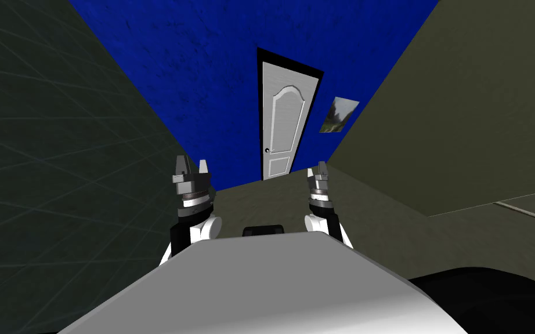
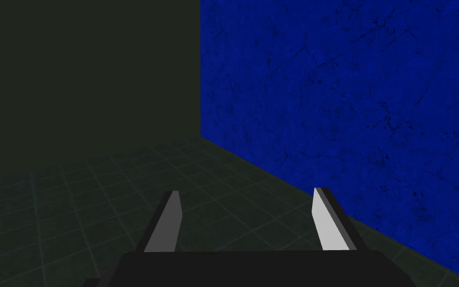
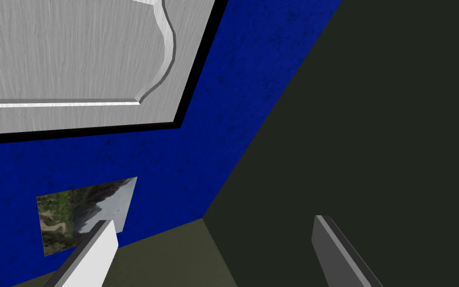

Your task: Pull the door open

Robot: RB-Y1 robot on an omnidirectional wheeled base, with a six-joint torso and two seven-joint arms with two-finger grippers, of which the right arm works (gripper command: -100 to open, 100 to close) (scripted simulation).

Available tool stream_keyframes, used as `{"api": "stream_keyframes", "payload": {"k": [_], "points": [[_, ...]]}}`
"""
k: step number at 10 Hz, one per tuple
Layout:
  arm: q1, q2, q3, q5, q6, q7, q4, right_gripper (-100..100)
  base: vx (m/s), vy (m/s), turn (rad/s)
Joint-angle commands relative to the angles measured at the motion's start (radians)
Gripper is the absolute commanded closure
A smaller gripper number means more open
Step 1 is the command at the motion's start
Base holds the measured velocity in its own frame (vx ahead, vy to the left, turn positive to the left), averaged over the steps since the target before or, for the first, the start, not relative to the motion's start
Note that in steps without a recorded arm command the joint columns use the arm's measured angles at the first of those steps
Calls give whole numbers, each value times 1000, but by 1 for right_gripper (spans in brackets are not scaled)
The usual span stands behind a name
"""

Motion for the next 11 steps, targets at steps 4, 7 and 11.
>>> {"api": "stream_keyframes", "payload": {"k": [4, 7, 11], "points": [[-43, -20, -2, 12, -18, -27, 95, -100, 122, -2, 28], [-71, -32, -3, 21, -29, -44, 158, -100, 102, 10, 25], [-106, -46, -5, 31, -43, -66, 236, -100, 108, -2, 22]]}}
